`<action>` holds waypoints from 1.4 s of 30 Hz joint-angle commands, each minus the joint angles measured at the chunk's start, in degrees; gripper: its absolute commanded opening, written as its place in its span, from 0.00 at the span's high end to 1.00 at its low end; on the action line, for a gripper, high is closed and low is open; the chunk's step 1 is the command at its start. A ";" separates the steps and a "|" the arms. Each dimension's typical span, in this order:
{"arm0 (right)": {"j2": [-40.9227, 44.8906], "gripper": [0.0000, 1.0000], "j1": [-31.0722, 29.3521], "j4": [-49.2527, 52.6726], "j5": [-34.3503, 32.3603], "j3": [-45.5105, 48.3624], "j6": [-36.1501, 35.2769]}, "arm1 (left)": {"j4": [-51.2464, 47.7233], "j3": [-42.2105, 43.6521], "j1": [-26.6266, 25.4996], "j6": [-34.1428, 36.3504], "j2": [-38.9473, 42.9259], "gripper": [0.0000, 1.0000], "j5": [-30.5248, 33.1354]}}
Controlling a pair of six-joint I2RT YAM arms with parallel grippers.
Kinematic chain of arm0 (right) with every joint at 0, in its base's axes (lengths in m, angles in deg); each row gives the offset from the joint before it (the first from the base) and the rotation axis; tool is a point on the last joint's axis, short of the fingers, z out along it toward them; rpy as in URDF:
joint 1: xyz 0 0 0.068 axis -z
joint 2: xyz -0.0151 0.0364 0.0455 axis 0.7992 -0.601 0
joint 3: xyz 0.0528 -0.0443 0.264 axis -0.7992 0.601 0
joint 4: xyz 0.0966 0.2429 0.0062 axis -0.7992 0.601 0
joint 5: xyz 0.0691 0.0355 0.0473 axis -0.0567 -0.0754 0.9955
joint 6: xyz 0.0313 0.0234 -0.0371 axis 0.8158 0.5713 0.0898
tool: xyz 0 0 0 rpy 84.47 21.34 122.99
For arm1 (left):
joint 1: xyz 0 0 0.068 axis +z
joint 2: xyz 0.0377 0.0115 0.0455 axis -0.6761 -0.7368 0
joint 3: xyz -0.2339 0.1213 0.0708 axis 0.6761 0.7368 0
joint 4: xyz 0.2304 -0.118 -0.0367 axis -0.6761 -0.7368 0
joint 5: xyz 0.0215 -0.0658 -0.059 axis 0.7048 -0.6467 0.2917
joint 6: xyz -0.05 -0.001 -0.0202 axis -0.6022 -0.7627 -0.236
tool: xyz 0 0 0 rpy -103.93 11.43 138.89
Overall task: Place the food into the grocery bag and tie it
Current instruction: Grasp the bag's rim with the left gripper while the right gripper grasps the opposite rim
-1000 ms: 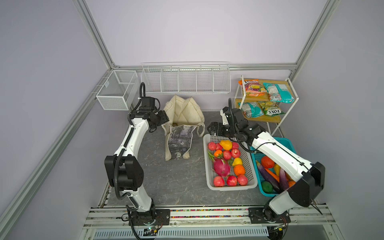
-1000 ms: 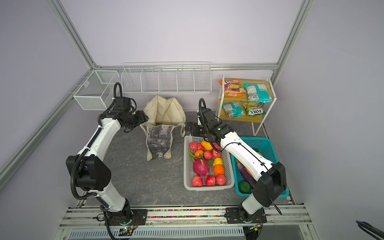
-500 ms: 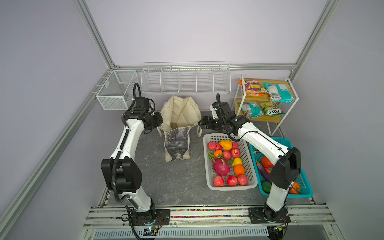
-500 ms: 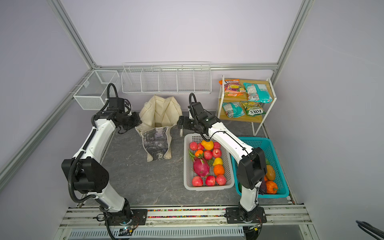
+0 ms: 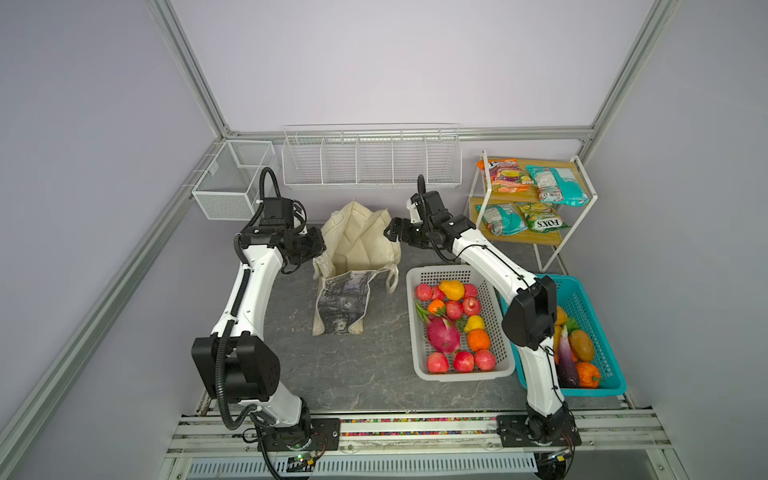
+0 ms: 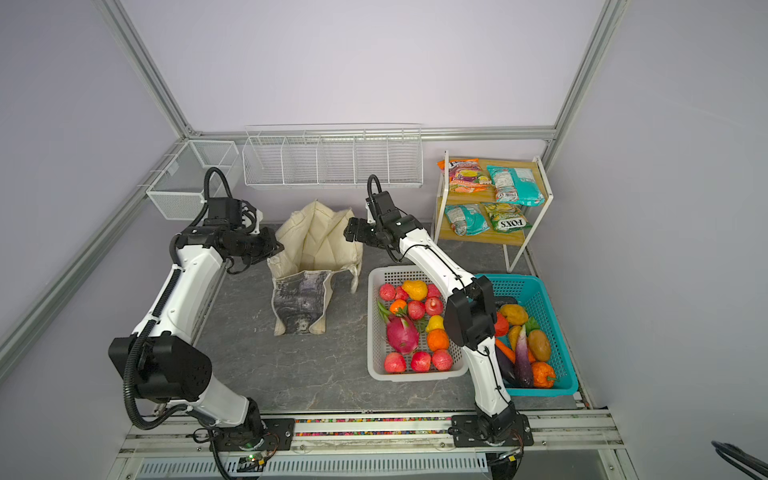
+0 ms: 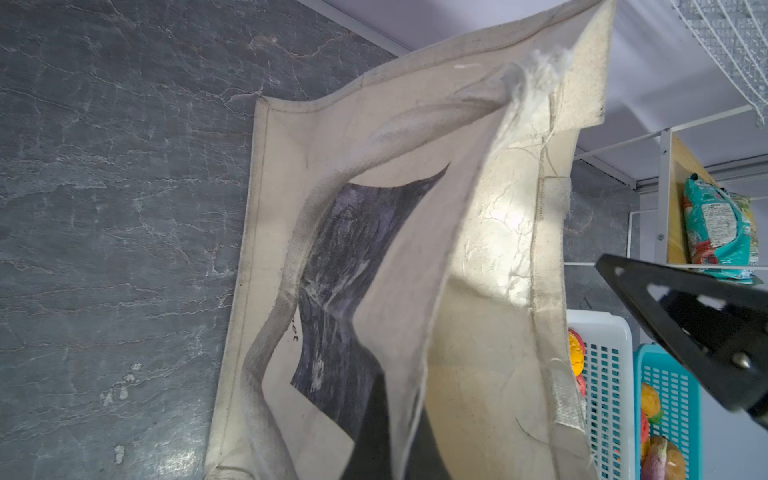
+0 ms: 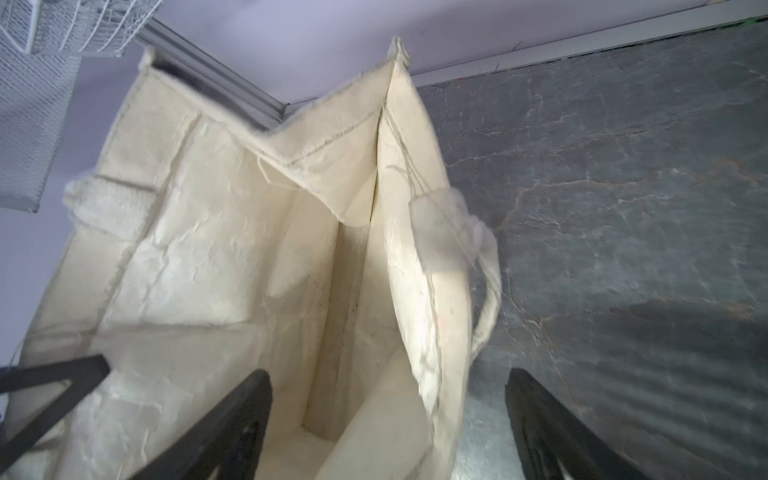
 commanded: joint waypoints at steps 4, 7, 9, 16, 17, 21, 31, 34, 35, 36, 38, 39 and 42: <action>-3.68 0.07 -1.14 6.55 2.00 -1.15 3.00 | -1.27 1.07 0.26 0.77 2.66 1.00 -2.26; -2.78 0.01 -1.39 4.90 2.37 1.87 4.20 | -1.62 1.37 0.39 1.05 3.19 1.00 -2.14; -3.14 0.13 -1.62 4.46 4.65 2.04 4.40 | -1.54 1.79 0.57 1.05 3.65 1.00 -2.31; 2.42 0.93 -5.47 13.60 -1.51 0.02 -1.78 | -2.70 4.29 1.01 1.10 8.47 1.00 -1.06; 3.74 0.93 -6.35 16.97 -4.11 -0.91 -3.16 | -3.18 4.88 0.93 1.32 9.73 1.00 -0.36; 8.72 0.93 -9.36 27.84 -13.40 -1.45 -6.50 | -5.38 8.11 0.90 1.58 15.09 1.00 2.68; 17.57 0.93 -13.91 38.44 -24.79 5.47 -7.64 | -10.80 17.01 0.77 0.89 27.37 1.00 9.64; 18.34 0.93 -14.49 39.93 -25.35 6.18 -7.73 | -11.93 18.95 -0.90 -0.19 29.21 1.00 9.72; 18.51 0.93 -14.60 40.19 -25.39 6.45 -7.78 | -12.03 19.71 -1.78 -0.69 29.65 1.00 9.73; 18.70 0.93 -14.65 40.01 -25.06 7.03 -7.81 | -11.96 20.35 -2.57 -1.32 30.20 1.00 9.30; 18.98 0.93 -14.74 39.31 -23.76 8.26 -7.83 | -11.49 21.39 -3.20 -2.07 31.10 1.00 7.65; 19.13 0.93 -14.74 38.76 -23.10 8.96 -7.83 | -11.40 21.91 -3.30 -2.52 31.74 1.00 7.21; 19.32 0.93 -15.21 36.83 -21.66 11.06 -7.56 | -11.51 22.89 -3.32 -2.55 32.98 1.00 8.39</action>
